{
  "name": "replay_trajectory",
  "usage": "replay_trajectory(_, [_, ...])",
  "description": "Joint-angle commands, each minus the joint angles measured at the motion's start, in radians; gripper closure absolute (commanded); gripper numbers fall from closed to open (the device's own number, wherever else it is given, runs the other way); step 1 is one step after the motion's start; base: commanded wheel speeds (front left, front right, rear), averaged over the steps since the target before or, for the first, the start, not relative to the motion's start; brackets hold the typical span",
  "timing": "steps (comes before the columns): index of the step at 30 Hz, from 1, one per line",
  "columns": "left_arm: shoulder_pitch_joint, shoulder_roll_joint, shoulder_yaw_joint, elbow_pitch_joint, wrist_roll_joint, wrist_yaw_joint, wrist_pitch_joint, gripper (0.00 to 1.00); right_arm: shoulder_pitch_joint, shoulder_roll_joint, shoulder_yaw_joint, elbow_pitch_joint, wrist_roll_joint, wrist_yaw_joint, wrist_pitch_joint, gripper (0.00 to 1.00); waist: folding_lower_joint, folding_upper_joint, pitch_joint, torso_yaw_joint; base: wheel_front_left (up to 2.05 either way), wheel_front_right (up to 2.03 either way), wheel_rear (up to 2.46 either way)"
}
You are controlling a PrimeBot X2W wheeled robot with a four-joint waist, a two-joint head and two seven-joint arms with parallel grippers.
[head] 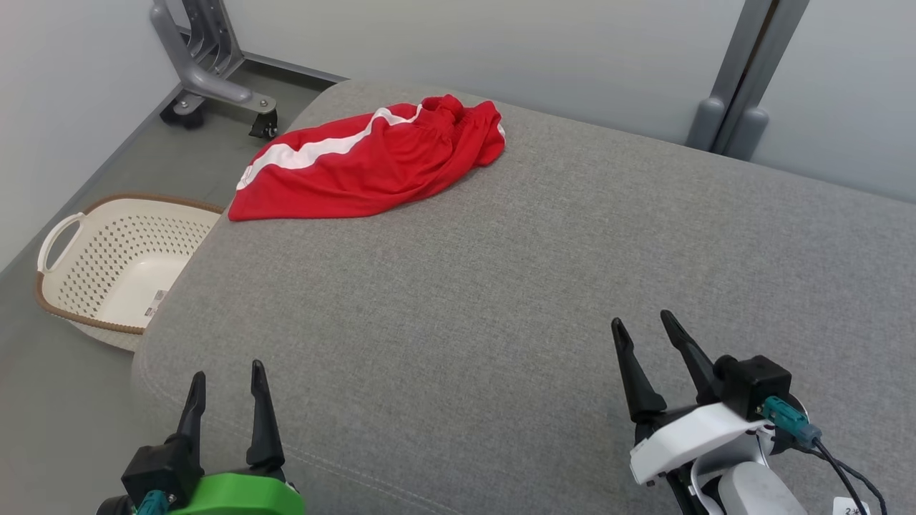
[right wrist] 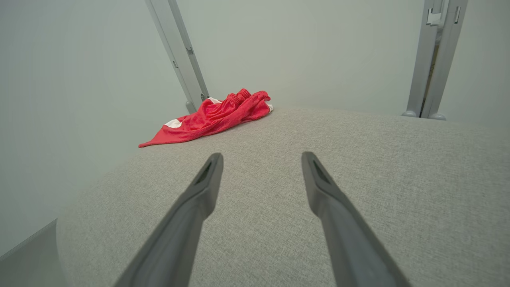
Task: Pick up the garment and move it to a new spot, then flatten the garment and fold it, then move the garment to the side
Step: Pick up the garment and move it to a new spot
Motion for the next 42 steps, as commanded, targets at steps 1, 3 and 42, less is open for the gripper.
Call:
replay_trajectory(1, [0.006, -0.001, 0.003, -0.003, -0.011, 0.002, -0.003, 0.0, -0.019, -0.004, 0.002, -0.009, -0.005, -0.002, 0.001, 0.0, 0.0, 0.0, 0.019, -0.013, 0.0, 0.0, 0.0])
replay_trajectory(3, [-0.008, -0.004, 0.006, -0.009, -0.019, 0.001, -0.005, 0.0, -0.026, -0.004, -0.005, -0.02, -0.015, -0.002, 0.003, 0.0, 0.0, 0.0, 0.037, -0.025, 0.0, 0.0, 0.0])
replay_trajectory(42, [-1.167, 0.334, -0.063, 0.614, -0.091, -0.209, 0.527, 0.0, -0.143, -0.005, -0.15, -0.515, -0.25, -0.002, 0.183, 0.0, 0.0, 0.0, 0.642, -0.388, 0.0, 0.0, 0.0])
